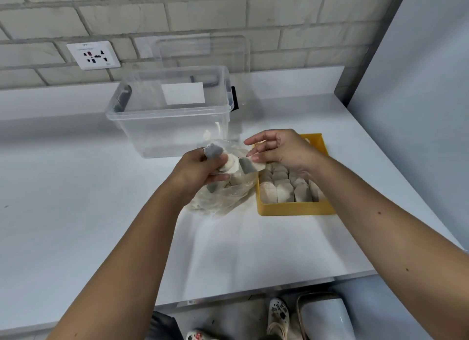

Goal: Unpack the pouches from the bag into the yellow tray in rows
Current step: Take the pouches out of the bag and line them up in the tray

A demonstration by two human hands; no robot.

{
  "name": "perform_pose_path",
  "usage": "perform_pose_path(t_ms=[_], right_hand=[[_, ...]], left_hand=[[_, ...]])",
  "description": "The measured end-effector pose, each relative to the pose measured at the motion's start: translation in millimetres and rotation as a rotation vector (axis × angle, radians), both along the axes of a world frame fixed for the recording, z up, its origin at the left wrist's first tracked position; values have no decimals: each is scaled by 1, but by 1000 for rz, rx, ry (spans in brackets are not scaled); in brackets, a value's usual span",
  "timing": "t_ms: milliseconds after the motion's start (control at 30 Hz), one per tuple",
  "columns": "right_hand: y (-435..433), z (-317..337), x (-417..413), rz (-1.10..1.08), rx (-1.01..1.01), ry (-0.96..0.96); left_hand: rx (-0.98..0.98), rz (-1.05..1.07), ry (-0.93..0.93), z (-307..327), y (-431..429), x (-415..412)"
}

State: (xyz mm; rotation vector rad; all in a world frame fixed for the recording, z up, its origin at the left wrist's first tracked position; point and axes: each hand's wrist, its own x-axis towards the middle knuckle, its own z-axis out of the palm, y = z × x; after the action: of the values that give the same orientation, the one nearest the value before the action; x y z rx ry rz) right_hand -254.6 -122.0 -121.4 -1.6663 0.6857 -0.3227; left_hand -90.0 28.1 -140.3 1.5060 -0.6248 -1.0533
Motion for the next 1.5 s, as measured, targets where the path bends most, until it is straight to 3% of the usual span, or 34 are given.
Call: perform_pose_path(t_ms=[200, 367, 567, 633, 733, 867, 1067, 1300, 1500], right_hand=[[-7, 12, -3, 11, 26, -63], [-2, 4, -4, -94, 17, -102], [2, 4, -22, -145, 62, -15], [-1, 3, -33, -133, -90, 69], [-6, -2, -46, 58, -410, 373], [-1, -16, -45, 258, -436, 542], [4, -23, -35, 376, -428, 579], [6, -36, -29, 146, -602, 454], [6, -41, -28, 122, -581, 388]], left_hand=[[-63, -150, 287, 3, -6, -19], [-130, -97, 230, 0, -23, -36], [-109, -35, 175, -9, -26, -39], [-55, 16, 114, -9, -25, -36], [19, 81, 38, -7, -24, -32], [75, 44, 72, -6, -25, -32], [98, 39, 115, -8, -25, -32], [124, -21, 20, -9, -21, -31], [100, -37, -17, -13, -20, -30]])
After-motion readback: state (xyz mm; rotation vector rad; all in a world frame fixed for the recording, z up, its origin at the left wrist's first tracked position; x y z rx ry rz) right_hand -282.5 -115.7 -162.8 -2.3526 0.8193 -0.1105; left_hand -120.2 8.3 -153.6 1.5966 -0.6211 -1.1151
